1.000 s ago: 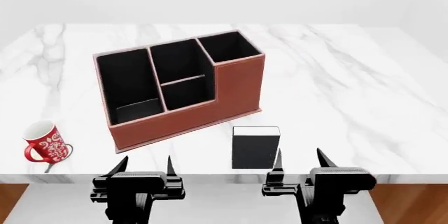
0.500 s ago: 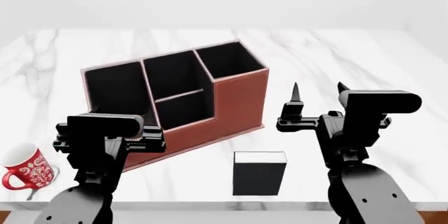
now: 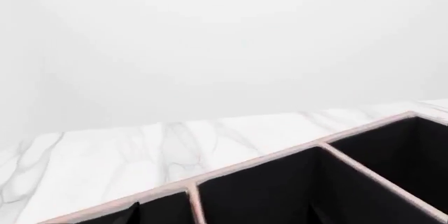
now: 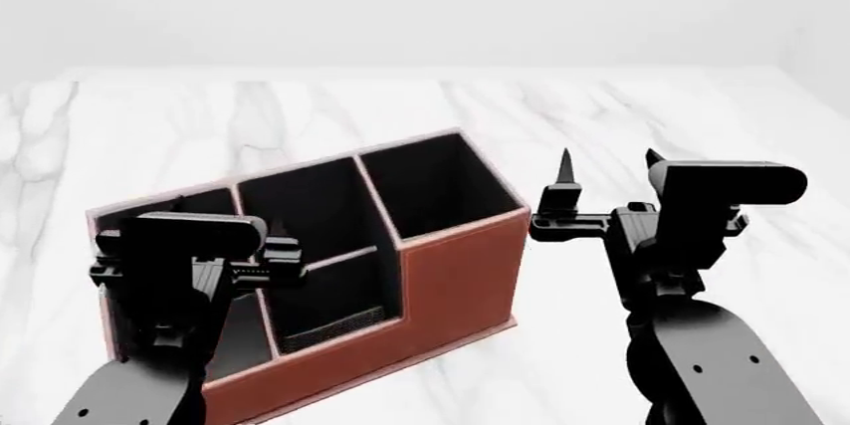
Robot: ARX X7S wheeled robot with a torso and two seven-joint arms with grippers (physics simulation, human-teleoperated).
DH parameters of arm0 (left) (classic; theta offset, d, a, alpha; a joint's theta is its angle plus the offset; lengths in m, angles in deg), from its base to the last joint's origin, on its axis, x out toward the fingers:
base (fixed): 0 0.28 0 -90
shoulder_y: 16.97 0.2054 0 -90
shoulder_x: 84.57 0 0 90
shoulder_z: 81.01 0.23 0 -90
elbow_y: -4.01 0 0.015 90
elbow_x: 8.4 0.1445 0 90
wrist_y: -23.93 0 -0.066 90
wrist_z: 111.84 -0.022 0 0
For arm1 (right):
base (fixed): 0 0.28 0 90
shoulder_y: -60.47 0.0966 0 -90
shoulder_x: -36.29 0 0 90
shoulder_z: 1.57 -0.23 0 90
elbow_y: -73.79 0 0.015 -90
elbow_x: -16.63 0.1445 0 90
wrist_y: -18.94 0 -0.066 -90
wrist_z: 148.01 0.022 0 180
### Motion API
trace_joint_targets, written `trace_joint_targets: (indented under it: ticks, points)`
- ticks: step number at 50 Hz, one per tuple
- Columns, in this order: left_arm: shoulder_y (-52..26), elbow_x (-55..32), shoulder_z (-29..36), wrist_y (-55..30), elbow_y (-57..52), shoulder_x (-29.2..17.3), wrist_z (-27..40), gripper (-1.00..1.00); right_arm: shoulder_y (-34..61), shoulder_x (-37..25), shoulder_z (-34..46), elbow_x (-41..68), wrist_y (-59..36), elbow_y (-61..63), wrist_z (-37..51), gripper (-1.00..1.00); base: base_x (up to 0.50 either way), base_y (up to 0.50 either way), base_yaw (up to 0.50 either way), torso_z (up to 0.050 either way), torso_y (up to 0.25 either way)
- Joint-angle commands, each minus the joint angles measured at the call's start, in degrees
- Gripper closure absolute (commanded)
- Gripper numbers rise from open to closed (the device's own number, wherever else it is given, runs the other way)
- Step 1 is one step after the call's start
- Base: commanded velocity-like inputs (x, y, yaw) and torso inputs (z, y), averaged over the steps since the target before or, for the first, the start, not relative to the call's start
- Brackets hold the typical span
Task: Pick up the book and place it in the left compartment of the caddy.
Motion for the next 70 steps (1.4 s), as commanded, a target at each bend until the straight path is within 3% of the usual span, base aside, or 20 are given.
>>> trace_joint_targets:
  ticks: [1, 19, 23, 27, 43, 47, 48, 49, 53, 54, 55, 56, 58, 59, 60, 61, 62, 70]
  points:
    - [0.14, -0.26, -0.13, 0.21, 0.01, -0.26, 0.26, -1.00, 0.33, -0.23, -0.17, 0.58, -0.31, 0.19, 0.38, -1.00, 0.50, 0.00, 0.00, 0.000, 0.000]
    - [0.40, -0.70, -0.19, 0.55, -0.04, -0.53, 0.63, -1.00, 1.30, -0.47, -0.28, -0.69, 2.01, -2.04, 2.11, -1.00, 0.09, -0.09, 0.00, 0.000, 0.001]
    - [0.37, -0.77, -0.09, 0.43, -0.26, -0.68, 0.70, -1.00, 4.07, -1.02, 0.39, -7.62, 7.19, -9.40, 7.49, -1.00, 0.00, 0.00, 0.00, 0.000, 0.000]
    - [0.47, -0.77, -0.15, 0.59, -0.05, -0.75, 0.84, -1.00, 6.38, -1.38, -1.70, -6.73, 9.06, -15.93, 7.03, -1.00, 0.00, 0.00, 0.00, 0.000, 0.000]
    - [-0.16, -1.43, -0.19, -0.12, -0.35, -1.17, 0.99, -1.00, 7.08, -1.68, -1.34, -6.89, 8.73, -16.89, 7.82, -1.00, 0.00, 0.00, 0.00, 0.000, 0.000]
    - [-0.43, -5.43, -0.15, -1.48, -2.05, -2.15, -3.15, -1.00, 7.55, -1.77, -1.43, -6.72, 8.07, -16.74, 8.02, -1.00, 0.00, 0.00, 0.00, 0.000, 0.000]
    - [-2.58, -11.53, 0.27, -7.06, -3.25, -3.46, -8.34, -1.00, 7.44, -1.81, -1.50, -6.70, 8.28, -16.90, 8.02, -1.00, 0.00, 0.00, 0.00, 0.000, 0.000]
    - [-2.66, -11.66, 0.19, -7.27, -3.37, -3.49, -8.30, -1.00, 7.44, -1.83, -1.48, -6.68, 8.29, -16.91, 8.04, -1.00, 0.00, 0.00, 0.00, 0.000, 0.000]
    - [-11.61, -18.42, 1.39, -21.36, -6.46, -7.75, -11.83, -1.00, 7.52, -2.02, -1.25, -6.79, 8.12, -17.47, 8.11, -1.00, 0.00, 0.00, 0.00, 0.000, 0.000]
    - [-20.20, -27.01, -3.67, -29.95, -11.95, -10.92, -20.42, -1.00, 7.60, -1.89, -1.41, -6.54, 8.05, -17.91, 8.07, -1.00, 0.00, 0.00, 0.00, 0.000, 0.000]
    - [-26.26, -35.61, -6.53, -38.54, -11.91, -10.15, -21.17, -1.00, 7.60, -1.89, -1.41, -6.54, 8.05, -17.91, 8.07, -1.00, 0.00, 0.00, 0.00, 0.000, 0.000]
    - [-28.97, -44.20, -7.85, -45.00, -8.69, -11.85, -15.16, -1.00, 7.80, -1.85, -1.33, -6.58, 8.13, -18.24, 8.12, -1.00, 0.00, 0.00, 0.00, 0.000, 0.000]
    - [-35.54, -61.39, -5.78, -44.82, -0.77, -16.16, -3.20, -1.00, 8.14, -1.80, -1.12, -6.76, 8.26, -18.80, 8.28, -1.00, 0.00, 0.00, 0.00, 0.000, 0.000]
    - [-44.14, -69.99, 2.81, -44.96, 6.08, -20.25, -1.69, -1.00, 8.10, -1.61, -0.69, -6.83, 8.46, -19.65, 8.16, -1.00, 0.00, 0.00, 0.00, 0.000, 0.000]
    - [-47.60, -78.58, 11.40, -43.89, 6.37, -20.75, -0.10, -1.00, 8.11, -1.61, -0.66, -6.82, 8.51, -19.74, 8.17, -1.00, 0.00, 0.00, 0.00, 0.000, 0.000]
    - [-47.60, -87.17, 13.34, -43.51, 6.04, -20.90, 0.04, -1.00, 8.03, -1.60, -0.62, -6.81, 8.63, -19.84, 8.17, -1.00, 0.00, 0.00, 0.00, 0.000, 0.000]
    - [-47.63, -90.02, 13.71, -43.18, 5.99, -21.08, -0.06, -1.00, 7.99, -1.61, -0.57, -6.78, 8.66, -19.87, 8.15, -1.00, 0.00, 0.00, 0.00, 0.000, 0.000]
    - [-48.23, -88.30, 15.75, -42.03, 6.12, -21.42, -2.08, -1.00, 7.99, -1.76, -0.39, -6.70, 8.71, -20.27, 8.30, -1.00, 0.00, 0.00, 0.00, 0.000, 0.000]
